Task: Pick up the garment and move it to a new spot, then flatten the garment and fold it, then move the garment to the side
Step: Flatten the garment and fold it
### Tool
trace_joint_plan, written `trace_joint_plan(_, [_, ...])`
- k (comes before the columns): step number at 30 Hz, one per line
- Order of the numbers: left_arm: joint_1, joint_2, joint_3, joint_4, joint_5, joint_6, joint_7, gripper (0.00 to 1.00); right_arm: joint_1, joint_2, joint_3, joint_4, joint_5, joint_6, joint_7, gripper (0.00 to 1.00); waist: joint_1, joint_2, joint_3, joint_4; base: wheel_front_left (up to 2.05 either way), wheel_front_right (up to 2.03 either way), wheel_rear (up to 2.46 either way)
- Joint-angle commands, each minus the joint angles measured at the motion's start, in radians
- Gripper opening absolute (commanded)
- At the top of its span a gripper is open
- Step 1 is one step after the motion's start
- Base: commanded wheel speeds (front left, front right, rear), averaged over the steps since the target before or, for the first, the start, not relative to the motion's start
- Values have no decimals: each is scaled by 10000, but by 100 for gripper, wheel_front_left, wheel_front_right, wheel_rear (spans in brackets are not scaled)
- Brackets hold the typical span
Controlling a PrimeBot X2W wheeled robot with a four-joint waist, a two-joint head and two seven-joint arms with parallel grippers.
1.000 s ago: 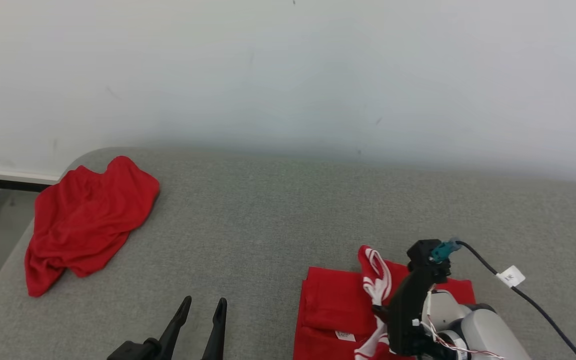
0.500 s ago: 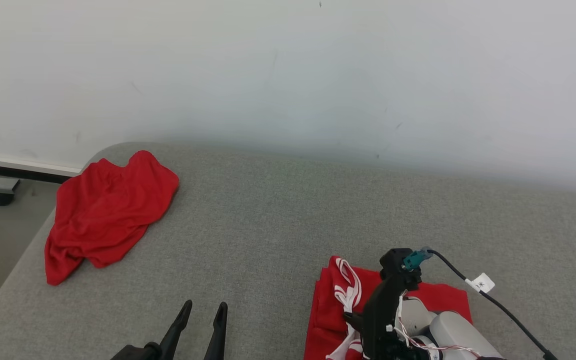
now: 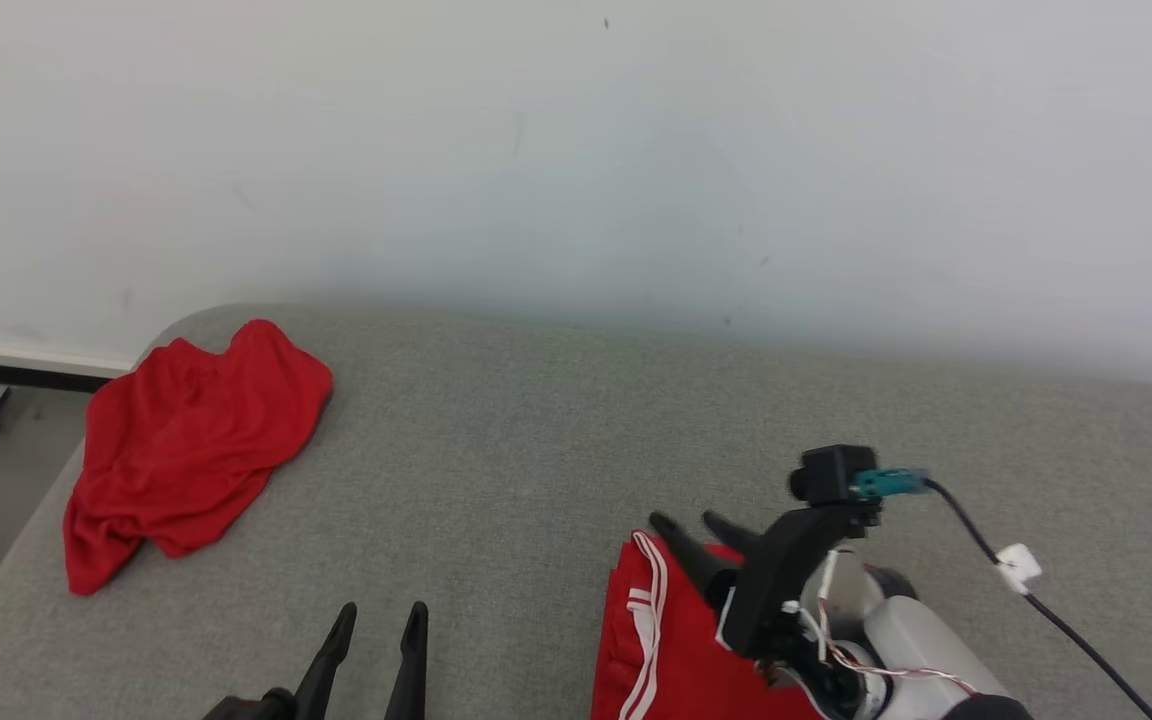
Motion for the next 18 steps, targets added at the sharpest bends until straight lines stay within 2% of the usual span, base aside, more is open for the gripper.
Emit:
trace_joint_plan(1, [226,-83,81,-11,-108,68,-28,100,262,-123,-175,-188,-210,-18,-303,100,0,0,-99,-133,0,0,0])
trace_joint_plan(9, [543,-342,814,-447,-126,430,-28,100,2094,-1439,-1124,-2199,-1685,-18,-2345,100,0,0,-252,-863,0,0,0])
trace_joint_plan(15, [773,-520,1391,-631,94,407,-28,100,3589,-1199,-2450,-3387,-2466,-18,-4064,100,0,0,-340,-1440,0,0,0])
trace_joint_plan(18, [840,-579,1624,-675,336,295,-29,100,4221,-970,-2842,-3990,-3012,-18,-4499,100,0,0,-393,-1658,0,0,0])
